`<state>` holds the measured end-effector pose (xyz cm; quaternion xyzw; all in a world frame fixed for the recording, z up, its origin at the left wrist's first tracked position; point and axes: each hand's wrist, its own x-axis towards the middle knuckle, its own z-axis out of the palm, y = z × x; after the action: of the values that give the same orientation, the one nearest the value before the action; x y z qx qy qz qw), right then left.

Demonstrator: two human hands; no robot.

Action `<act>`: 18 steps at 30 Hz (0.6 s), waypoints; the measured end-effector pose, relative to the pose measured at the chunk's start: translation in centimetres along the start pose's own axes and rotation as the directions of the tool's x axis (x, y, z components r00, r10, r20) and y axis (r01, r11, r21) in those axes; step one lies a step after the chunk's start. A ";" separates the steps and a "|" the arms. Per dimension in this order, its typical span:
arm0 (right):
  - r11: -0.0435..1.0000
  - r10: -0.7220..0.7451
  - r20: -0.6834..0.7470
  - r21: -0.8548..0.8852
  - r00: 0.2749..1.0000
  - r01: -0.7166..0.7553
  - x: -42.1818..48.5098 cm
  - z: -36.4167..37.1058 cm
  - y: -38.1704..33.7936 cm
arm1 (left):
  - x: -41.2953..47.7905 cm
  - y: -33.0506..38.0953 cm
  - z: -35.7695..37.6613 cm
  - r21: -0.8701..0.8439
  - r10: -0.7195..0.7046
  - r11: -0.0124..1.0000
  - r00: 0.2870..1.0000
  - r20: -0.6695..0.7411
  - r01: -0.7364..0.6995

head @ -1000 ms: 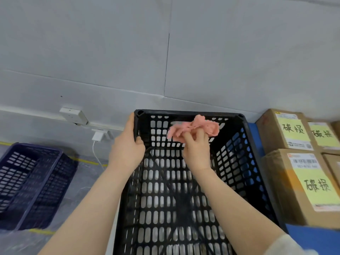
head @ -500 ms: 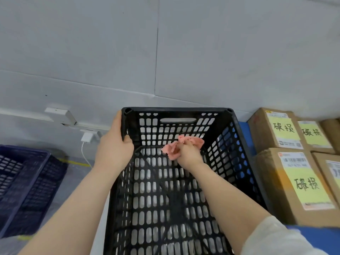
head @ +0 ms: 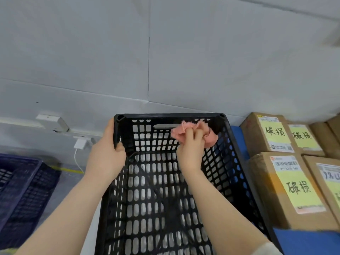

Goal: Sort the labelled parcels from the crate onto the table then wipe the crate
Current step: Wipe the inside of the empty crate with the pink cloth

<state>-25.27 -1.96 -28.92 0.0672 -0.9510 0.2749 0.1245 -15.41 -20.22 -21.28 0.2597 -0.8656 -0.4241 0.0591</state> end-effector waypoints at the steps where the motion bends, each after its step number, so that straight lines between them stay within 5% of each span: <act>1: 0.997 0.011 0.114 -0.078 0.993 -0.002 -0.5 1.1 1.1 | -0.1 0.0 0.0 -0.005 0.002 1.000 1.000 0.004 -0.002; 4: 0.941 0.179 0.485 -0.338 0.856 -0.005 -1.5 3.5 3.2 | -0.1 0.0 0.0 -0.007 0.006 1.000 1.000 0.006 -0.006; 8: 0.962 0.269 0.548 -0.194 0.792 -0.193 -0.4 4.0 3.7 | 0.1 -0.2 0.0 -0.011 -0.008 1.000 1.000 0.003 0.008; 11: 0.905 0.303 0.254 0.226 0.919 -0.361 -1.0 1.7 3.2 | -0.1 -0.1 0.0 -0.013 -0.017 1.000 1.000 0.008 0.018; 13: 0.908 0.228 -0.101 0.382 0.968 -0.174 -1.7 -1.1 1.3 | -0.2 0.1 -0.2 -0.011 -0.021 1.000 1.000 -0.003 0.021; 15: 0.926 0.055 -0.388 0.364 0.920 0.098 -1.2 -3.8 -0.5 | -0.4 0.4 -0.1 -0.010 -0.017 1.000 1.000 -0.003 0.017; 18: 0.936 -0.073 -0.462 0.275 0.884 0.221 1.2 -6.0 -1.1 | -0.4 0.7 -0.3 -0.012 -0.025 1.000 1.000 0.003 0.025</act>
<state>-24.99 0.26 -23.08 0.0950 -0.8319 0.4229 0.3466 -15.21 -19.88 -20.50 0.2696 -0.8597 -0.4304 0.0542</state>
